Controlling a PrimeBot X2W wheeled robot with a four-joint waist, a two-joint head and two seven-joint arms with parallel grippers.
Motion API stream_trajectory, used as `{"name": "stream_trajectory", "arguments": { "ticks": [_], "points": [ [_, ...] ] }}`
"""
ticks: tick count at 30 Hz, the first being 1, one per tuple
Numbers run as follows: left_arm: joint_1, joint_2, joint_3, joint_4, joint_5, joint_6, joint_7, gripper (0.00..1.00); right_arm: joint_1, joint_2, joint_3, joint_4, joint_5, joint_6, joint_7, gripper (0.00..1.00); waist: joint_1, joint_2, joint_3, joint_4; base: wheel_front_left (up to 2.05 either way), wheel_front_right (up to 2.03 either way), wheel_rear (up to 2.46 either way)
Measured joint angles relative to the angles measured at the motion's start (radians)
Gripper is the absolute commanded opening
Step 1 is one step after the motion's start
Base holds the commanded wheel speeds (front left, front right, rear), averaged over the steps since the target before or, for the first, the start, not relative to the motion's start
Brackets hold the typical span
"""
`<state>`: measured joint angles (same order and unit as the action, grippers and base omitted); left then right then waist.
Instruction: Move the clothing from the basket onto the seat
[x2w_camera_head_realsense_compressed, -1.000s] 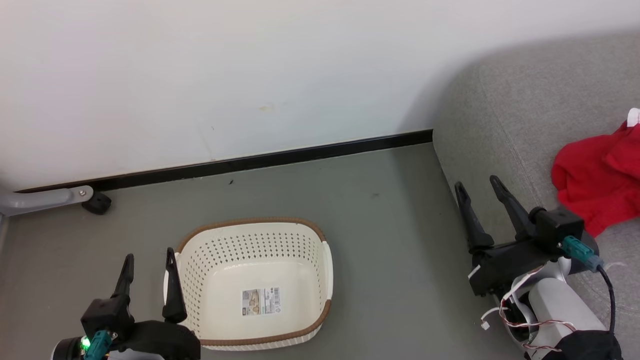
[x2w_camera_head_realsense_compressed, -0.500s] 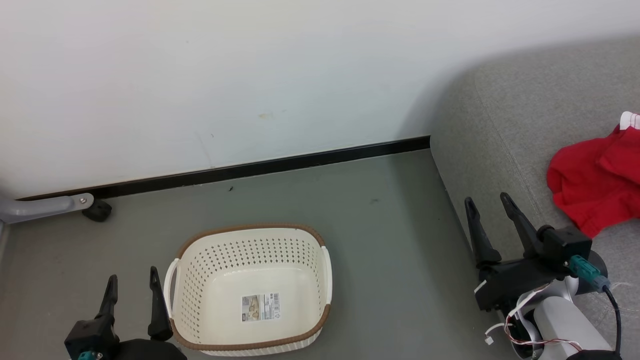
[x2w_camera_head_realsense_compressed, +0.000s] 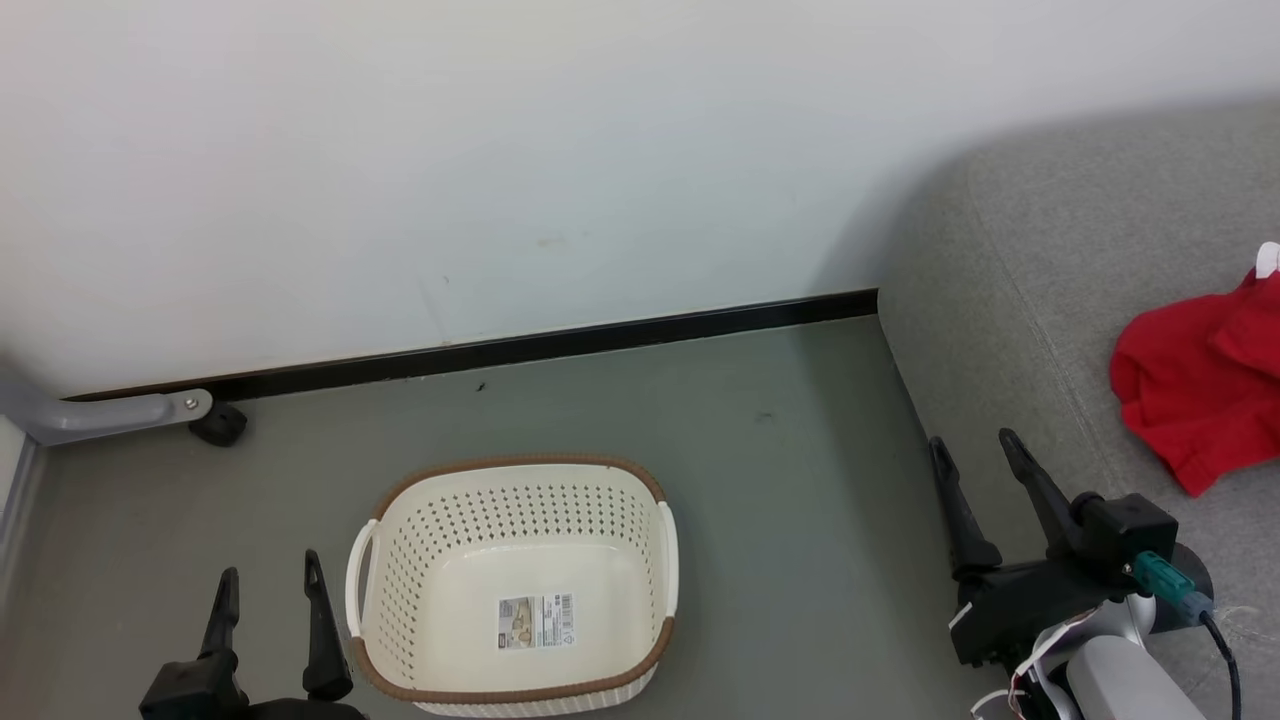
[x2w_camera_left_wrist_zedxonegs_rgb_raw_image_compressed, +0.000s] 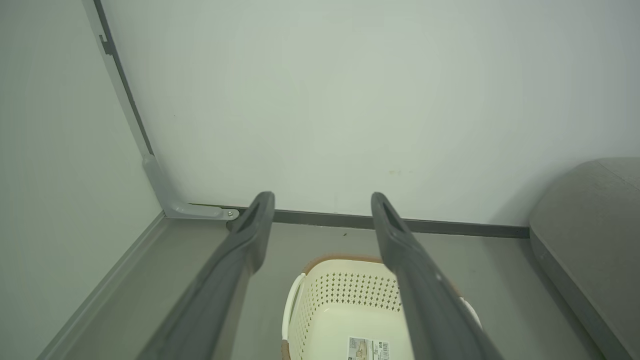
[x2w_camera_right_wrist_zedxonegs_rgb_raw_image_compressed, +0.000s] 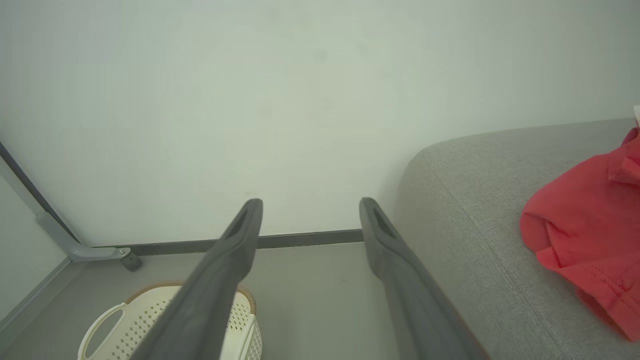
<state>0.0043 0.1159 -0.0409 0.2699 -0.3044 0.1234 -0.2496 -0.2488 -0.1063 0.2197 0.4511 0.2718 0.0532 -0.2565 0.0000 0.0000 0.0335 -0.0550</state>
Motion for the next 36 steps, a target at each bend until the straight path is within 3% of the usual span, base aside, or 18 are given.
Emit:
{"name": "stream_trajectory", "arguments": {
  "ticks": [36],
  "points": [
    [0.04,-0.024,0.046,-0.03,0.037,0.0,0.0,1.0,0.014,0.009,0.01,-0.027,0.0,-0.01,0.0,1.0,0.0,0.0,-0.005,0.022,0.0,0.0,0.0]
  ]
}}
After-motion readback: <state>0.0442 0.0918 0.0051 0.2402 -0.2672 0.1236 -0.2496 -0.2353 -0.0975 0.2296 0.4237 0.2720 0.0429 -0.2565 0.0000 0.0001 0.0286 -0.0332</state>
